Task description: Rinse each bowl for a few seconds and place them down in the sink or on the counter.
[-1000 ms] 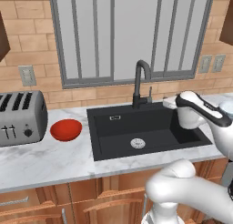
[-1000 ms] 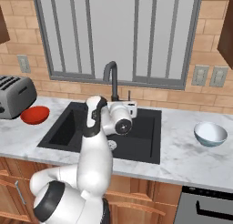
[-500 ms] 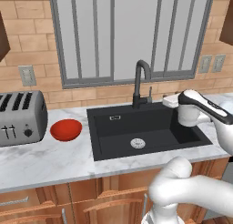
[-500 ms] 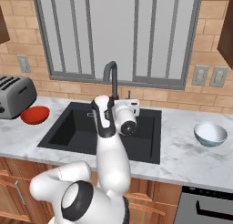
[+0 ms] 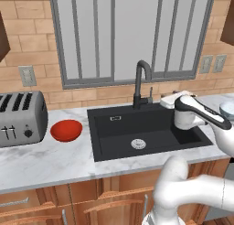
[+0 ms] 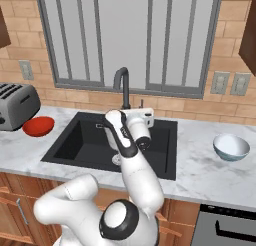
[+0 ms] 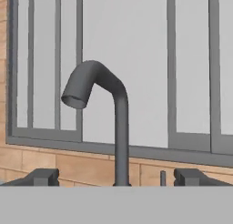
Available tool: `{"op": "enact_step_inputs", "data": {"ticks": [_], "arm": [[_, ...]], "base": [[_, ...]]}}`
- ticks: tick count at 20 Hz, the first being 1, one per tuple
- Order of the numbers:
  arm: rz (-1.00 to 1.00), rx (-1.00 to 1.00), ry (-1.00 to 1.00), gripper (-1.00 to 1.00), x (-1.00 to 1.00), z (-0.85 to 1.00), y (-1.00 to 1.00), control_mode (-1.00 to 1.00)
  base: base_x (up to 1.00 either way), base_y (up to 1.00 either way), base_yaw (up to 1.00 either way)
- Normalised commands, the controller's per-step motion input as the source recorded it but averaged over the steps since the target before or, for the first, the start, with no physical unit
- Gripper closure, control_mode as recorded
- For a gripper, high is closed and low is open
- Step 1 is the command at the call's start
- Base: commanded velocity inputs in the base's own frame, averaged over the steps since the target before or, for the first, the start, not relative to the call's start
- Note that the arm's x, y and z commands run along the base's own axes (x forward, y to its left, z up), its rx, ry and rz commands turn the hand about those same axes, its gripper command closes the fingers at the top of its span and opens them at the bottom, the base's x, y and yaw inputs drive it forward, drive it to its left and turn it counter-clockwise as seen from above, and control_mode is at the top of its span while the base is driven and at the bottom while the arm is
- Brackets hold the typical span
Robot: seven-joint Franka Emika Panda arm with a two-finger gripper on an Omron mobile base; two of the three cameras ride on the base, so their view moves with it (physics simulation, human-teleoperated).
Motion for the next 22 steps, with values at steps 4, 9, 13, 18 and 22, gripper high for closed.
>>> {"op": "enact_step_inputs", "data": {"ticks": [4,9,13,18,22], "arm": [[0.0,0.0,0.0,-1.0,0.19,-0.01,0.0,-1.0],[0.0,0.0,0.0,-1.0,0.21,0.0,-0.01,-1.0],[0.0,0.0,0.0,-1.0,0.32,0.0,-0.06,-1.0],[0.0,0.02,0.0,-1.0,0.25,0.0,-0.17,-1.0],[0.0,0.01,0.0,-1.0,0.2,-0.06,-0.12,-1.0]], "base": [[0.0,0.0,0.0],[0.0,0.0,0.0],[0.0,0.0,0.0],[0.0,0.0,0.0],[0.0,0.0,0.0]]}}
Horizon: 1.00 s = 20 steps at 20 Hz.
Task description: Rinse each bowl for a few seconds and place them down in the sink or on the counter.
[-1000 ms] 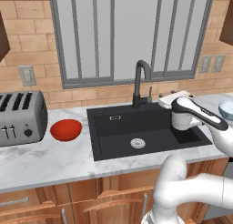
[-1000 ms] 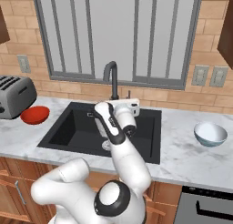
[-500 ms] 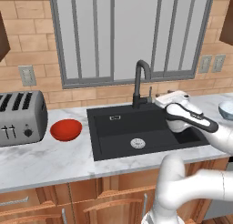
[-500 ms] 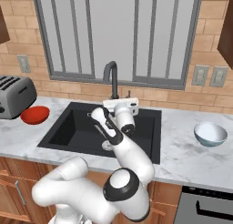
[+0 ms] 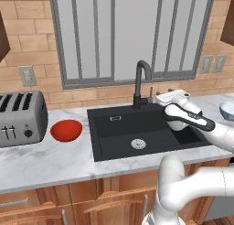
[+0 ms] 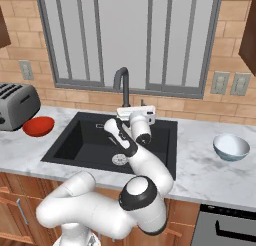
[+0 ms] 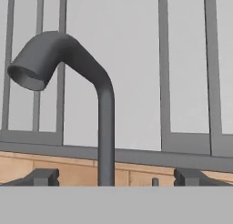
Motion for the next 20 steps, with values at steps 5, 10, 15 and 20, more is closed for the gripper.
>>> {"op": "enact_step_inputs", "data": {"ticks": [5,10,15,20], "arm": [[0.0,0.0,0.0,-1.0,0.23,-0.17,-0.01,-1.0],[0.0,0.0,0.0,-1.0,0.23,-0.17,0.0,-1.0],[0.0,0.0,0.0,-1.0,0.21,-0.13,-0.04,-1.0],[0.0,0.0,0.0,-1.0,0.19,-0.12,-0.05,-1.0]], "base": [[0.0,0.0,0.0],[0.0,0.0,0.0],[0.0,0.0,0.0],[0.0,0.0,0.0]]}}
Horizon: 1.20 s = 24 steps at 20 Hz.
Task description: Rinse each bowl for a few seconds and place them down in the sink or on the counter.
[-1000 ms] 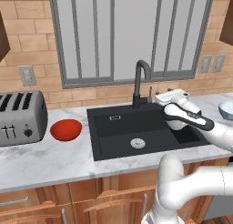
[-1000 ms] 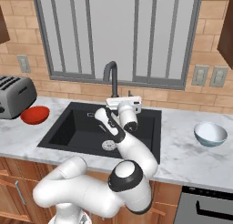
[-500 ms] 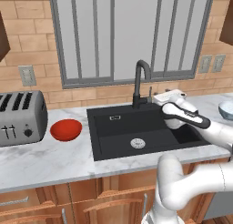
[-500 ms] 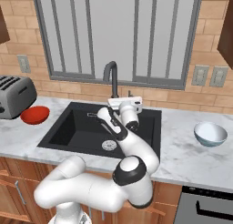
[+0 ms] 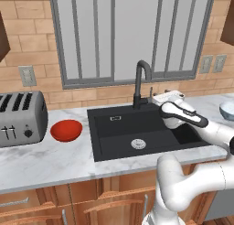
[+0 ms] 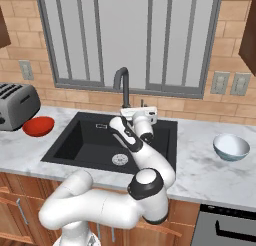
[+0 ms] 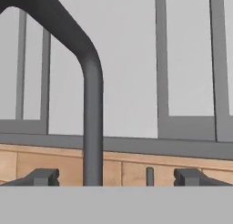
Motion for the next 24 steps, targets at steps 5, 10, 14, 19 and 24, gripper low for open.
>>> {"op": "enact_step_inputs", "data": {"ticks": [5,10,14,19,24], "arm": [[0.0,0.0,0.0,-1.0,0.19,-0.11,-0.02,-1.0],[0.0,0.0,-0.01,-1.0,0.12,-0.1,-0.06,-1.0],[0.0,0.0,-0.01,-1.0,0.13,-0.11,-0.05,-1.0],[0.0,0.0,-0.01,-1.0,0.15,-0.12,-0.05,-1.0],[0.0,0.0,0.0,-1.0,0.22,-0.12,-0.02,-1.0]], "base": [[0.0,0.0,0.0],[0.0,0.0,0.0],[0.0,0.0,0.0],[0.0,0.0,0.0],[0.0,0.0,0.0]]}}
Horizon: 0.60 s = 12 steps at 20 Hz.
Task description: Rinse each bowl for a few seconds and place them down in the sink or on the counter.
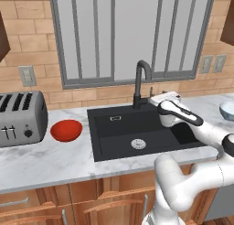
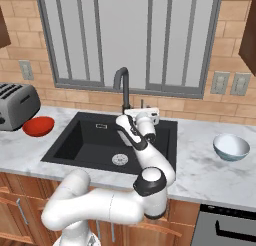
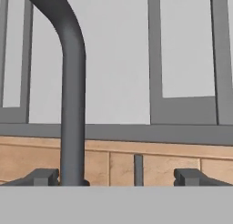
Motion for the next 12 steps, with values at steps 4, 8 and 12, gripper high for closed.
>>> {"op": "enact_step_inputs", "data": {"ticks": [4,8,12], "arm": [[0.0,0.0,0.0,-1.0,0.3,-0.13,0.0,-1.0],[0.0,0.0,0.0,-1.0,0.33,-0.1,0.0,-1.0],[0.0,0.0,0.0,-1.0,0.31,-0.1,0.0,-1.0]], "base": [[0.0,0.0,0.0],[0.0,0.0,0.0],[0.0,0.0,0.0]]}}
